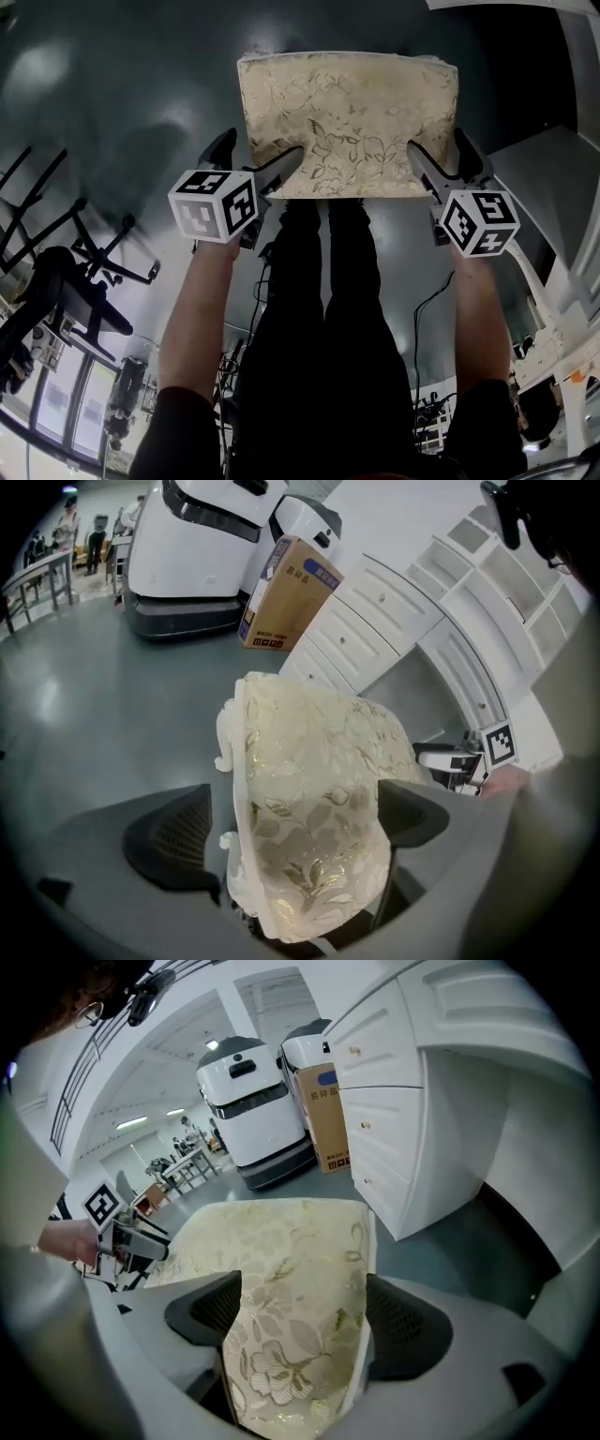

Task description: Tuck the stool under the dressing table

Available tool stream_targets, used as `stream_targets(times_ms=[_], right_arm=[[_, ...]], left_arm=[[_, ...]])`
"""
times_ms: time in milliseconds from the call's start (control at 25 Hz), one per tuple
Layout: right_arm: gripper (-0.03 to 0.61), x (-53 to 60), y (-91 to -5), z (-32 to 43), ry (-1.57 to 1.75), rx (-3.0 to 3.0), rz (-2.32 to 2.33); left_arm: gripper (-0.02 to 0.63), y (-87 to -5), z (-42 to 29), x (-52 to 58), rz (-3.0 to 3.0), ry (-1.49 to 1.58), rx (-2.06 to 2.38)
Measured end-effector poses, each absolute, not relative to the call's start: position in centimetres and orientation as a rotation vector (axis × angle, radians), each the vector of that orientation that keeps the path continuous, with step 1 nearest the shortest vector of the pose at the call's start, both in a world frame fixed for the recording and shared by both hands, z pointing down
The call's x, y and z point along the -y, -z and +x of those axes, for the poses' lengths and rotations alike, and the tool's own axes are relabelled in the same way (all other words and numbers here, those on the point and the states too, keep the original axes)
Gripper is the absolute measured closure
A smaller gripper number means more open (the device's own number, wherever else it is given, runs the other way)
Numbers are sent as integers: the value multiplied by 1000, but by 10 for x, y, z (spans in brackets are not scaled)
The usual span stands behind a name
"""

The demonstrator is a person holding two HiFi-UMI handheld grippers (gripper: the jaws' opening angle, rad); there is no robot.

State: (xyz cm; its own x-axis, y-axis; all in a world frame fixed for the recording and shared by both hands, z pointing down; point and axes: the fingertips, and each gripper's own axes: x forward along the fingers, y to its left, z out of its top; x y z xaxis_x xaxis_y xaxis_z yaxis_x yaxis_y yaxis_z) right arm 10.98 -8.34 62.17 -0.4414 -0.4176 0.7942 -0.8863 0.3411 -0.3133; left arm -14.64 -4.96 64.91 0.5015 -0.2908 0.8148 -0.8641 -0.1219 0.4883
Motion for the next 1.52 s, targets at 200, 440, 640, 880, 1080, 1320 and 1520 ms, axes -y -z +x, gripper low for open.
stream_targets(times_ms=[200,440,640,880,1080,1320,1520], right_arm=[[153,74,-643,122,-1174,1936,1160],[138,73,-654,121,-1339,1939,1146],[127,75,-659,119,-1385,2006,1093],[121,78,-663,114,-1439,2086,1009],[120,78,-662,112,-1440,2081,978],[120,77,-663,112,-1460,2051,988],[120,67,-658,113,-1492,2049,1062]], left_arm=[[71,-664,-140,43,1642,-657,953],[71,-669,-138,44,1649,-648,898],[71,-673,-130,46,1661,-631,791],[72,-673,-124,49,1681,-683,714],[71,-673,-123,48,1681,-713,722],[67,-674,-122,49,1658,-778,720],[66,-668,-123,55,1676,-870,668]])
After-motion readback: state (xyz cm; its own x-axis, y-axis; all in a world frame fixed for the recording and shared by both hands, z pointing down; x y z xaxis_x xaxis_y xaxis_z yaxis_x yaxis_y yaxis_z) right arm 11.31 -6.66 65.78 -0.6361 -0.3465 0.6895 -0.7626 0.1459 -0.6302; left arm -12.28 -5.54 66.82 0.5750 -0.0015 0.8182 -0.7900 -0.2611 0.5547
